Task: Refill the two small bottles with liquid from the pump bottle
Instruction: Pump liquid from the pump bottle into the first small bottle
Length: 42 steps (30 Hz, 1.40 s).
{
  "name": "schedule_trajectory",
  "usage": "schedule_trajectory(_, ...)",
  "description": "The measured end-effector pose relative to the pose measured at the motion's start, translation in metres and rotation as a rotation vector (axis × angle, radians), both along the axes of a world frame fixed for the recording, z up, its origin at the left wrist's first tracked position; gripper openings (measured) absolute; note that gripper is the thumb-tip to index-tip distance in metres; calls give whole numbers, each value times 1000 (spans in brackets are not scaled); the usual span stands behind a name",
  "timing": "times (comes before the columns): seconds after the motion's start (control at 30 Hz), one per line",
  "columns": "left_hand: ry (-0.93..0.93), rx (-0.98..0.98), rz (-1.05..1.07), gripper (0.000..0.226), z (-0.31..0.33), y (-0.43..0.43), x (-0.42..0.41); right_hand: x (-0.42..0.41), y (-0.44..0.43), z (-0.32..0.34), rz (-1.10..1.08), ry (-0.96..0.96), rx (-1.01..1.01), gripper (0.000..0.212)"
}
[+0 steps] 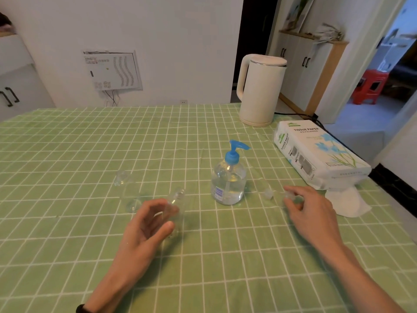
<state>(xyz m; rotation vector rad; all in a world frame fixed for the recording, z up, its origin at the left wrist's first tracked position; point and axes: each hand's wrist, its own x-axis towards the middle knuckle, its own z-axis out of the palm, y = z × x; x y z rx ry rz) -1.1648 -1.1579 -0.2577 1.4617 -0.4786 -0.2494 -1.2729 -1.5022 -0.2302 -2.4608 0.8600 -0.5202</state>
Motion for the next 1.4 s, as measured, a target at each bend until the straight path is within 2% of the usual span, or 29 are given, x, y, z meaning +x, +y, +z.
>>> schedule_trajectory(0.17, -7, -31, 22, 43, -9, -7, 6, 7, -4, -3, 39, 93, -7, 45)
schedule_trajectory(0.3, -10, -30, 14, 41, -14, -5, 8, 14, -5, 12, 92, 141, -5, 68)
schedule_trajectory(0.37, -12, -28, 11, 41, -15, -7, 9, 27, -6, 30, 214, 48, 68, 77)
schedule_trajectory(0.43, -6, -23, 4, 40, -15, -7, 9, 46, -3, 50, 428, -1, 188, 84)
schedule_trajectory(0.53, -7, -15, 11, 38, -12, -7, 8, 77, 10, 67, 692, 72, 345, 90)
schedule_trajectory(0.6, -12, -4, 14, 37, -10, -7, 8, 93, 17, 70, 754, 148, 332, 90)
schedule_trajectory(0.7, -1, -16, 23, 37, -9, -8, 7, 107, 21, 71, 702, 199, 242, 85)
schedule_trajectory(0.8, 5, -30, 26, 37, -9, -8, 8, 108, 24, 64, 600, 190, 193, 102)
schedule_trajectory(0.9, 5, -30, 25, 40, -9, -9, 8, 101, 31, 52, 516, 78, 122, 78)
schedule_trajectory(1.0, -5, -28, 31, 40, -9, -9, 8, 95, 42, 47, 462, 51, -26, 59)
schedule_trajectory(1.07, -13, -25, 36, 39, -8, -9, 7, 90, 49, 47, 433, 61, -108, 61)
schedule_trajectory(1.2, -24, -28, 41, 36, -5, -10, 4, 76, 62, 50, 366, 88, -138, 81)
schedule_trajectory(1.4, -30, -7, 41, 36, 0, -9, -1, 50, 80, 55, 325, 98, -175, 73)
